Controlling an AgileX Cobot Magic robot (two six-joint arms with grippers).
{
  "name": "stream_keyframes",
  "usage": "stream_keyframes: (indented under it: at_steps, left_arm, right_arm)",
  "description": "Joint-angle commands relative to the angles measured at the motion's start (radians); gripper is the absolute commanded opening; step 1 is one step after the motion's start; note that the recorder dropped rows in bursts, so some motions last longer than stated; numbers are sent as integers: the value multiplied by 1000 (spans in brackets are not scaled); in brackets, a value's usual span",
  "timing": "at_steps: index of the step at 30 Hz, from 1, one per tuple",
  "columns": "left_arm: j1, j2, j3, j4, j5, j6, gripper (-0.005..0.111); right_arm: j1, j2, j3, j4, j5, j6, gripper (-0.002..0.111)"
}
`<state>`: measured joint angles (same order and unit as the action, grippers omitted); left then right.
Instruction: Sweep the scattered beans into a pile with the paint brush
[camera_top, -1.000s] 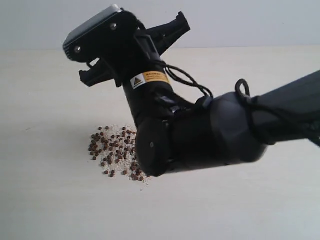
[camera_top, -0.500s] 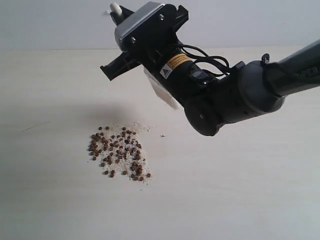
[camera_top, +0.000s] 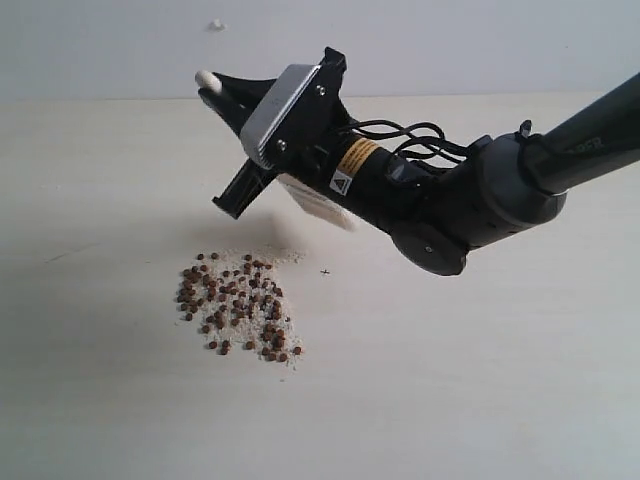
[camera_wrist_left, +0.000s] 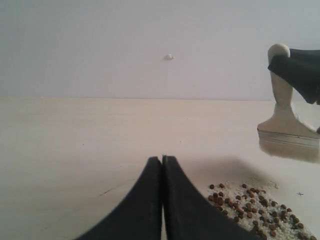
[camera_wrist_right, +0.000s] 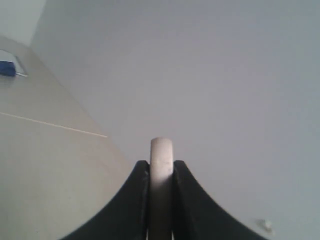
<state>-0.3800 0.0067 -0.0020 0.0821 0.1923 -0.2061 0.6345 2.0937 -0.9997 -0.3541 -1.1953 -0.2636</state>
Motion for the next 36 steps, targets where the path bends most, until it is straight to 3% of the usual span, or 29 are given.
stream_keyframes:
  at_steps: [1,8,27,33,36]
  left_arm:
    - [3,-3,2,-7,-1,2,0]
    - [3,-3,2,-7,-1,2,0]
    - [3,-3,2,-7,-1,2,0]
    - [3,-3,2,-7,-1,2,0]
    - [3,-3,2,-7,-1,2,0]
  right_arm:
    - [-5,11,-5,-93,-26,4,0]
    - [-13,75,-14,-119,-26,6,0]
    - [-12,54,-43,-231,-26,375,0]
    - [-12,-35,-45,-91,-26,264,0]
    - [-12,-23,-102,-243,-26,264,0]
